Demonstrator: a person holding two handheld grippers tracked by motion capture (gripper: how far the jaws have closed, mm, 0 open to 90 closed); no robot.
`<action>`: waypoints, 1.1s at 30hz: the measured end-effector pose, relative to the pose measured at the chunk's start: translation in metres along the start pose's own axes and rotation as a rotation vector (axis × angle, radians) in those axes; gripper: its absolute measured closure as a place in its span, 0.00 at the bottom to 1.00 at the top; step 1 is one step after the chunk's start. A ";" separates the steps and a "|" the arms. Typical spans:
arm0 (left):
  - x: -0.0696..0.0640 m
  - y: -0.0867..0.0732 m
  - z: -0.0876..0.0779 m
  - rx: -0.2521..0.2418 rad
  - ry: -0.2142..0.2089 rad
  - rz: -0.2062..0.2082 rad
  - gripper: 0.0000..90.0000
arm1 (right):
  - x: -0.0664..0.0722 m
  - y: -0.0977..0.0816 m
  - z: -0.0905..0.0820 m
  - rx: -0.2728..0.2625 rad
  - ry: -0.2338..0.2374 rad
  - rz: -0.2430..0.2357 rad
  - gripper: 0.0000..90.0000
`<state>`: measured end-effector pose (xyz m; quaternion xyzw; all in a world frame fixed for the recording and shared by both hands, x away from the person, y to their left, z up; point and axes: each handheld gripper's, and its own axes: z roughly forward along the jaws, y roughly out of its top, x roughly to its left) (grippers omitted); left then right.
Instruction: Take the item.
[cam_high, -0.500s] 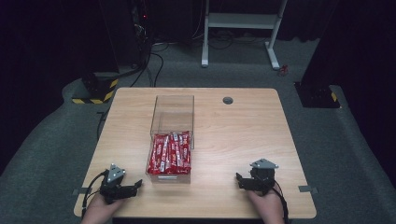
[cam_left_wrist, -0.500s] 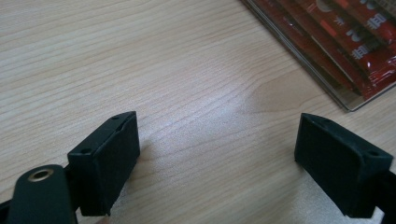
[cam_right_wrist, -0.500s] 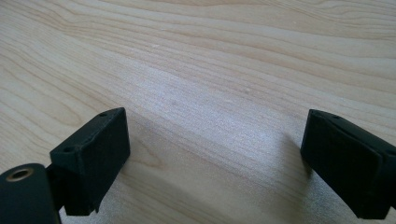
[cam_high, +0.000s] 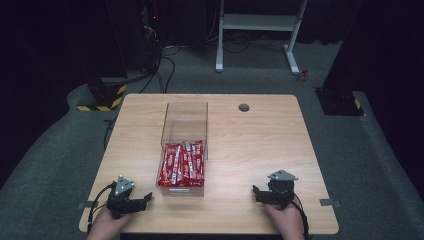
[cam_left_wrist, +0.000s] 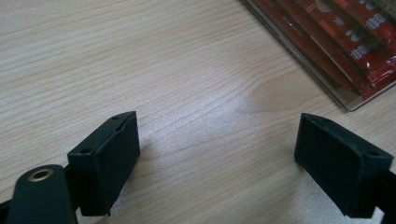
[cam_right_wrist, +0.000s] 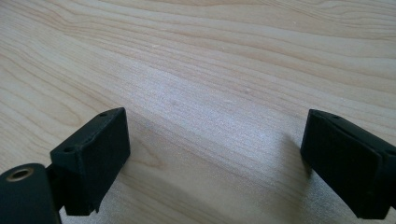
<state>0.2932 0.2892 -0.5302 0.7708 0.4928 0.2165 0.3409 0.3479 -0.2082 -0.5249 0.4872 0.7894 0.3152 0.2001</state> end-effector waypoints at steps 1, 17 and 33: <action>0.000 0.000 0.000 0.000 0.000 0.000 0.16 | 0.000 0.000 0.000 0.000 0.000 0.000 0.09; 0.000 0.000 0.000 -0.001 -0.001 -0.002 0.16 | -0.002 0.000 0.000 -0.010 0.005 0.004 0.12; 0.000 0.000 -0.001 0.002 -0.005 -0.006 0.16 | -0.001 0.005 -0.009 -0.066 0.036 -0.002 0.16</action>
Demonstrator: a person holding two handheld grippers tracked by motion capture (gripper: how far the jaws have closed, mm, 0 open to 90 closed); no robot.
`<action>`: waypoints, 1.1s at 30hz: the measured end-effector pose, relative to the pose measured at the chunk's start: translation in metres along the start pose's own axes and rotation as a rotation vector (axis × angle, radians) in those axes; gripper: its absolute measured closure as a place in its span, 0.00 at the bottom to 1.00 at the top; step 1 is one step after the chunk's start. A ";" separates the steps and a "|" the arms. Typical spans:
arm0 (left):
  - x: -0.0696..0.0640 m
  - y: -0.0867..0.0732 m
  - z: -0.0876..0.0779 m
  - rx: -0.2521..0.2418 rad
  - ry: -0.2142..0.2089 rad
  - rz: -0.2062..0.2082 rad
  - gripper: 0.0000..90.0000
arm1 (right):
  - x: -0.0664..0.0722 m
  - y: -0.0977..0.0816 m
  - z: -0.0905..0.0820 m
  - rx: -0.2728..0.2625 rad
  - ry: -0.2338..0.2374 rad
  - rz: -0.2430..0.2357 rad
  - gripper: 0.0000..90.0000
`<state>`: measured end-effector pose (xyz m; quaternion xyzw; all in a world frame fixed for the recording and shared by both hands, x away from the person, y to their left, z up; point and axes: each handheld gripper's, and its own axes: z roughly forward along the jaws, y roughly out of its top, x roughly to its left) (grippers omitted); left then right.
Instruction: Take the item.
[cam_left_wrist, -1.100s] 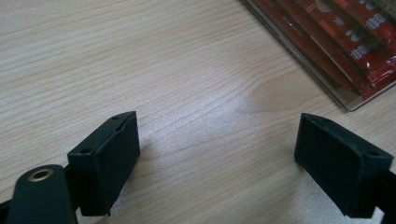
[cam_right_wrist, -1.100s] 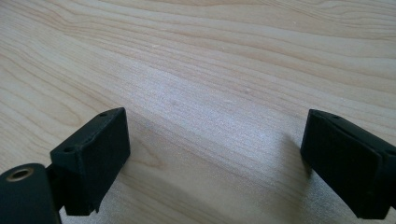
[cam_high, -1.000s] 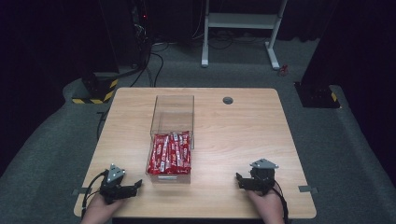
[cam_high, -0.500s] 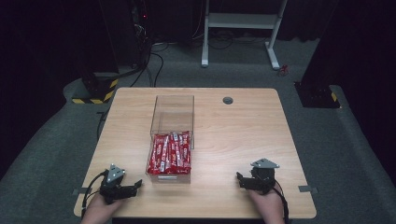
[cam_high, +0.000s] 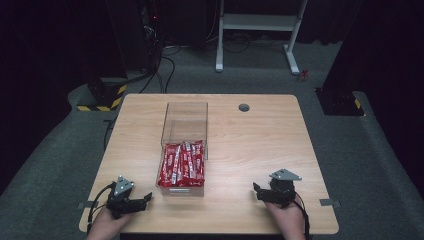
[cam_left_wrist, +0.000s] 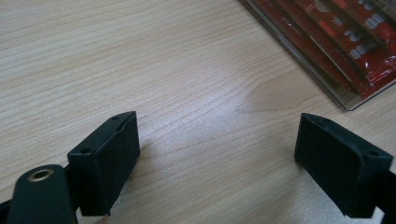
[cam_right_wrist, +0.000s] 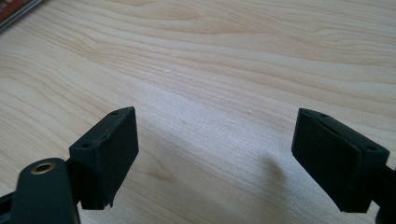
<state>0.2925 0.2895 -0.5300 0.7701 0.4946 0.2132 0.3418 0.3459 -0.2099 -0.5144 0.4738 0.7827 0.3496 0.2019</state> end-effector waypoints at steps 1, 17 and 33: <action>0.000 0.000 0.000 0.000 0.000 0.000 0.16 | 0.001 0.000 -0.001 -0.004 0.003 0.000 0.17; 0.000 0.000 0.000 0.004 0.000 0.004 0.16 | 0.020 0.007 -0.005 -0.047 0.051 -0.036 0.21; 0.001 0.000 0.000 0.002 0.000 0.010 0.16 | 0.035 0.019 -0.008 -0.063 0.087 -0.102 0.23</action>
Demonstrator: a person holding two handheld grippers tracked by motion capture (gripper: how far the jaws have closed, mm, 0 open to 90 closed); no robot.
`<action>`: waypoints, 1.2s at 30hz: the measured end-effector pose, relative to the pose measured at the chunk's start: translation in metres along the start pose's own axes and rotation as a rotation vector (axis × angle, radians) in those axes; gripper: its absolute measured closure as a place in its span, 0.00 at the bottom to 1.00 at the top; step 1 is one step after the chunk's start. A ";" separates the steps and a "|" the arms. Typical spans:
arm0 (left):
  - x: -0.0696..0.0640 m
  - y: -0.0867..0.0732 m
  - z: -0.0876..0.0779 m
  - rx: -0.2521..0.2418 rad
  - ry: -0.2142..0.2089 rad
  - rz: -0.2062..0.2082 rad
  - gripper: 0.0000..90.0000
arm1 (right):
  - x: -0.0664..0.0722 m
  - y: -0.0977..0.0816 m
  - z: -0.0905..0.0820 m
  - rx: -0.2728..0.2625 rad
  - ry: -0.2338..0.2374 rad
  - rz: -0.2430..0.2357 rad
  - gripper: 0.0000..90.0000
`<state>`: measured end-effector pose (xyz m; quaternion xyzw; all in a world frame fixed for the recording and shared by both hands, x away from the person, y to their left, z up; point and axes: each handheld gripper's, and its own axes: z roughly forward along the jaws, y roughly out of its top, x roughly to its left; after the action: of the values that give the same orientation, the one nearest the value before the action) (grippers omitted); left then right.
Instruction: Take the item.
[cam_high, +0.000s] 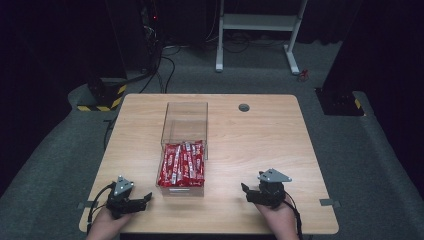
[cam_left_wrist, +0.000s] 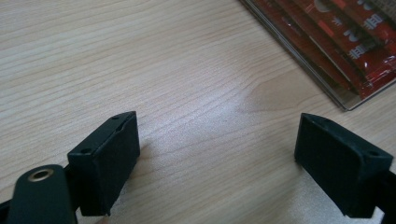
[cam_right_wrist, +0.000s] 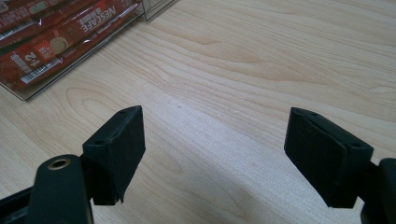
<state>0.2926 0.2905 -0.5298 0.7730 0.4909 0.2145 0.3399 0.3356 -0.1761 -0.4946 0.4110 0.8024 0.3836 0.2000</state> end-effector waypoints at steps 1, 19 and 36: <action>0.000 0.000 0.000 0.000 0.001 0.000 0.16 | 0.000 0.001 0.000 0.000 0.001 0.002 0.23; 0.000 0.000 0.000 -0.001 -0.003 -0.006 0.16 | 0.010 0.032 0.006 -0.041 0.027 -0.005 0.28; 0.000 0.000 0.000 0.000 -0.002 -0.002 0.16 | 0.017 0.049 0.008 -0.070 0.053 -0.009 0.31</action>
<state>0.2924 0.2904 -0.5299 0.7726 0.4914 0.2133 0.3408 0.3554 -0.1407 -0.4615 0.3897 0.7955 0.4212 0.1946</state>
